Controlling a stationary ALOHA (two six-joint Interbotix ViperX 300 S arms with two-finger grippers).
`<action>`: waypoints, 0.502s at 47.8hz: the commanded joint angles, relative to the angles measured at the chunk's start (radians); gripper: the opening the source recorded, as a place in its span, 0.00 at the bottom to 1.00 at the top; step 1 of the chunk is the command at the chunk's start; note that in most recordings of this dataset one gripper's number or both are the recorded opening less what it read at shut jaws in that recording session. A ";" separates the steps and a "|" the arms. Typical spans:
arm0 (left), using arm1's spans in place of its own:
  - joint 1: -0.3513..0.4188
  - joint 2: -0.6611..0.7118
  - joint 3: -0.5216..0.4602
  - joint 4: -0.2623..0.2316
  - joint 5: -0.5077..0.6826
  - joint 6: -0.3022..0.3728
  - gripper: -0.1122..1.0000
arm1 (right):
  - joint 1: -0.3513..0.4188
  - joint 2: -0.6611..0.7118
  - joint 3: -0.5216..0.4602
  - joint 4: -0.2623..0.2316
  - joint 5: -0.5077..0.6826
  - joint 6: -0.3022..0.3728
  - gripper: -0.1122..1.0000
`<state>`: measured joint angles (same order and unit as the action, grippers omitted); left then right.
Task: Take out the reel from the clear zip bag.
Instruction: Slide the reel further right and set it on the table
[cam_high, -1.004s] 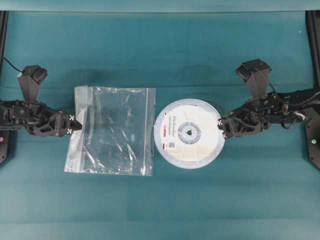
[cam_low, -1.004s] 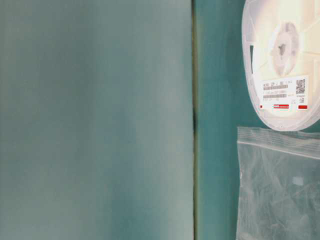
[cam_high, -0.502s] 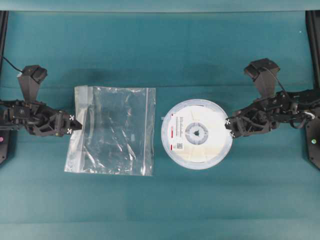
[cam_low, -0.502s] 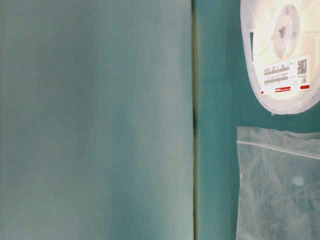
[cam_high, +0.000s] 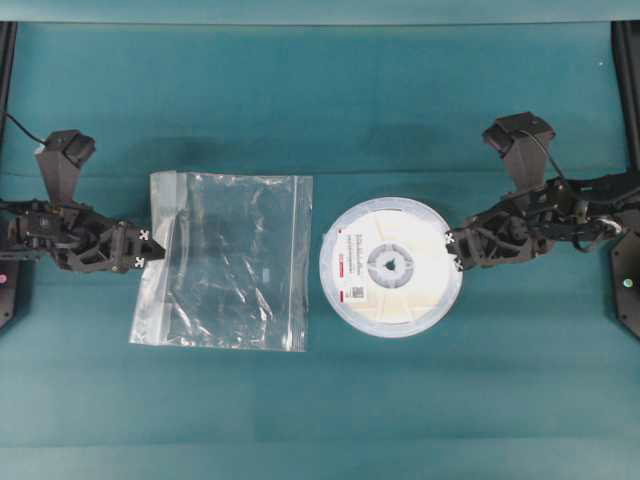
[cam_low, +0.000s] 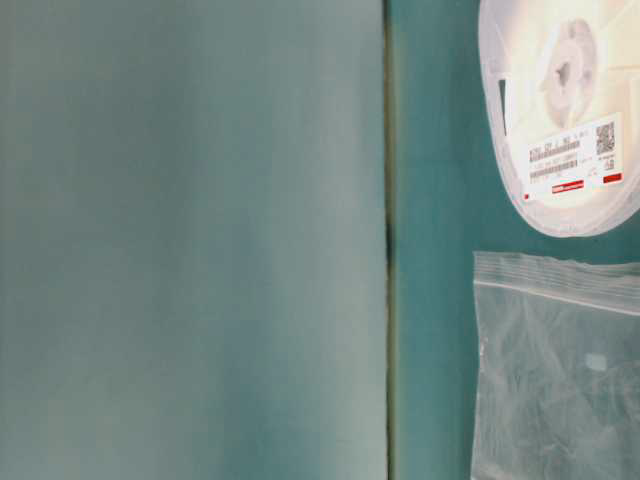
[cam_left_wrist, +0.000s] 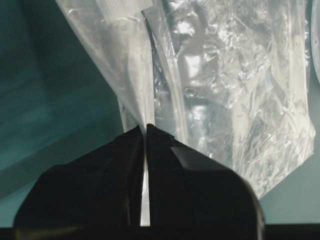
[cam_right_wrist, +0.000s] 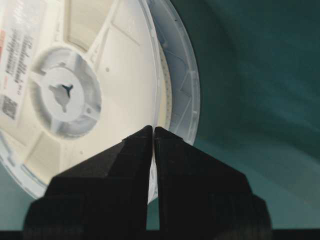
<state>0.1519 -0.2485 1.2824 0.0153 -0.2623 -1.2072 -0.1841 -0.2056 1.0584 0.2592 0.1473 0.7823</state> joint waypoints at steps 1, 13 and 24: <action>0.003 -0.003 -0.014 0.003 -0.005 -0.002 0.11 | -0.002 -0.003 -0.009 0.000 0.014 0.006 0.14; 0.003 -0.003 -0.017 0.002 -0.006 -0.002 0.11 | -0.002 -0.003 -0.012 0.000 0.012 0.005 0.14; 0.003 -0.003 -0.018 0.002 -0.006 -0.002 0.11 | 0.000 0.000 -0.014 0.000 0.009 0.005 0.27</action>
<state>0.1519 -0.2485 1.2778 0.0138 -0.2623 -1.2072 -0.1841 -0.2040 1.0569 0.2592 0.1611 0.7823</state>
